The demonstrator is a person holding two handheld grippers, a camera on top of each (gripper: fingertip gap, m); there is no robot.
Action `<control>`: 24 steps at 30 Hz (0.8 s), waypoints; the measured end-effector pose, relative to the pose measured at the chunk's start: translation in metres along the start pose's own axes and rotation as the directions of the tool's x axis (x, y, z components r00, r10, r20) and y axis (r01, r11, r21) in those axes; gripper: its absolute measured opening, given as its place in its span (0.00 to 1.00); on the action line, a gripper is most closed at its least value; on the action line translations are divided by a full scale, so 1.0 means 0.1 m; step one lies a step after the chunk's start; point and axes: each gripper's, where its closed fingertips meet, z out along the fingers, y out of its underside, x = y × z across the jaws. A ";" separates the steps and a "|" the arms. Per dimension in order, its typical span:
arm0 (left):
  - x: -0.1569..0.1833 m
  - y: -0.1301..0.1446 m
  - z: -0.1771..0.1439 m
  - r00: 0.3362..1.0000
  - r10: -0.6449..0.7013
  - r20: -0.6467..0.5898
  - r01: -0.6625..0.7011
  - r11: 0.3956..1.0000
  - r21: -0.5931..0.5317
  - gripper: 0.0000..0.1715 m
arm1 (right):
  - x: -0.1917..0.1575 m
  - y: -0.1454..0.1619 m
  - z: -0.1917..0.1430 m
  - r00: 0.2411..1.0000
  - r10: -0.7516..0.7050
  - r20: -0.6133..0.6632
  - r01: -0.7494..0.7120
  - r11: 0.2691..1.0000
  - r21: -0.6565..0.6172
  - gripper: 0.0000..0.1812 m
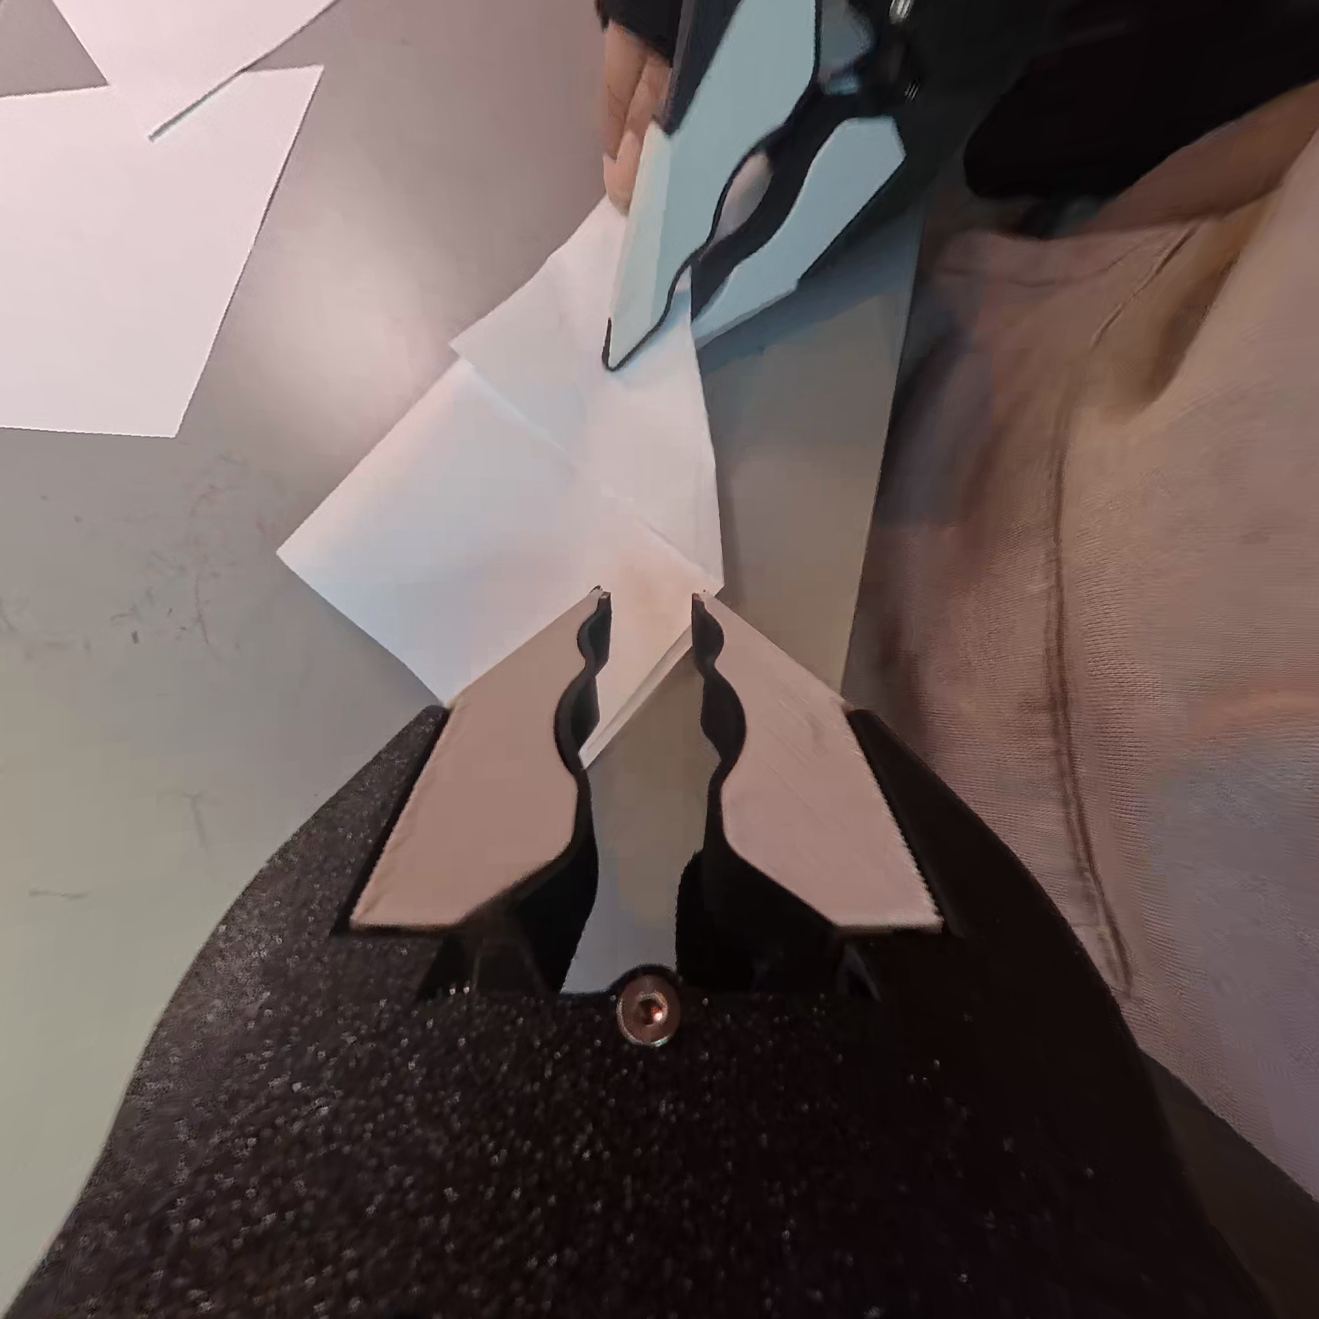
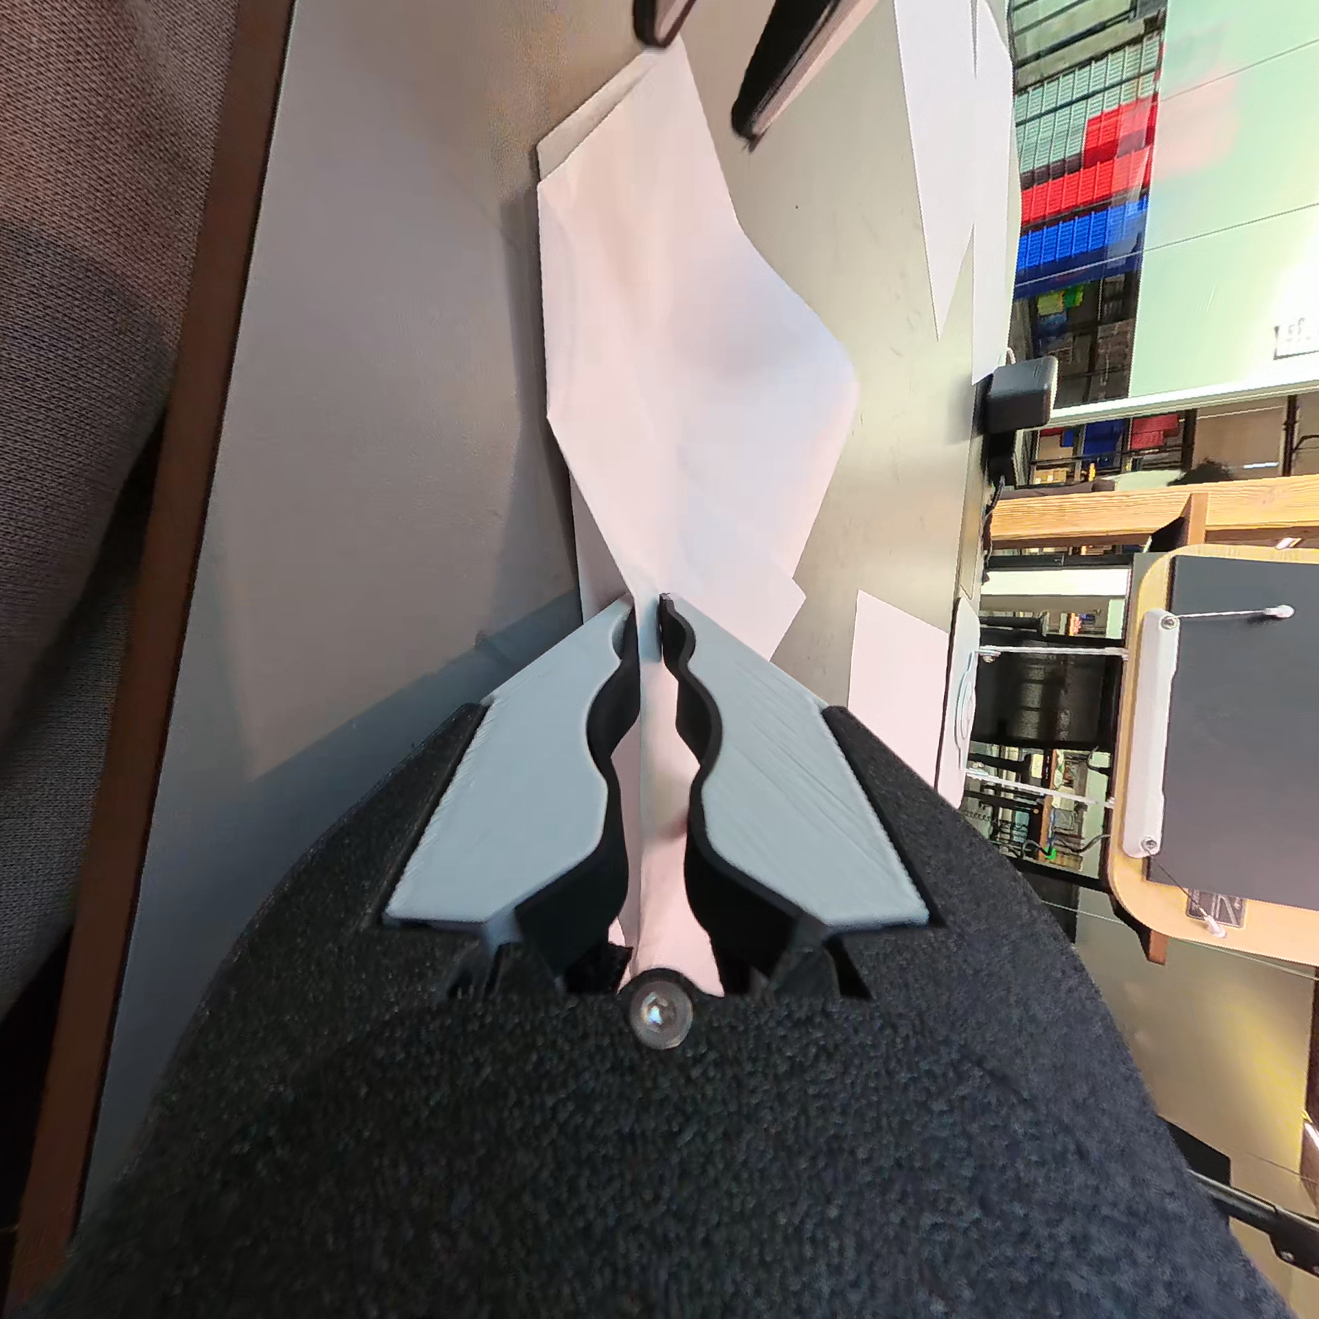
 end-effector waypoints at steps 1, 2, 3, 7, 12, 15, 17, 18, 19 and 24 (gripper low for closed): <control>0.01 -0.07 -0.07 0.998 -0.042 -0.039 0.044 0.998 0.044 0.13 | 0.00 0.00 0.00 1.000 0.002 0.001 -0.002 1.000 0.002 0.01; -0.04 -0.14 -0.12 0.996 -0.085 -0.039 0.088 0.993 0.084 0.13 | 0.00 0.00 0.00 1.000 0.002 0.002 -0.002 1.000 0.003 0.01; -0.12 -0.16 -0.14 0.993 -0.118 -0.021 0.120 0.988 0.101 0.13 | 0.00 0.00 0.00 1.000 -0.001 0.001 0.001 1.000 0.005 0.01; -0.27 0.12 0.09 0.995 -0.075 0.068 0.079 0.995 -0.065 0.13 | 0.02 0.00 0.00 1.000 -0.021 0.004 0.021 1.000 0.013 0.02; -0.25 0.26 0.23 0.997 -0.034 0.063 0.042 0.990 -0.132 0.01 | 0.06 0.07 0.00 1.000 -0.004 0.005 0.004 1.000 0.011 0.03; -0.25 0.26 0.24 0.997 -0.025 0.072 0.034 0.991 -0.131 0.00 | 0.08 0.09 0.00 1.000 0.001 0.011 -0.002 1.000 0.024 0.04; -0.25 0.26 0.24 0.997 -0.027 0.073 0.037 0.991 -0.131 0.00 | 0.10 0.10 0.00 1.000 0.012 0.019 -0.012 1.000 0.019 0.05; -0.25 0.26 0.24 0.997 -0.033 0.072 0.042 0.991 -0.129 0.00 | 0.10 0.10 -0.01 0.999 0.029 0.034 -0.030 0.999 0.023 0.06; -0.25 0.26 0.24 0.997 -0.038 0.070 0.047 0.991 -0.128 0.00 | 0.10 0.10 -0.02 0.998 0.048 0.051 -0.050 0.998 0.030 0.07; -0.27 0.27 0.24 0.996 -0.056 0.068 0.064 0.991 -0.121 0.00 | 0.07 0.12 -0.16 0.960 0.194 0.200 -0.210 0.976 0.059 0.10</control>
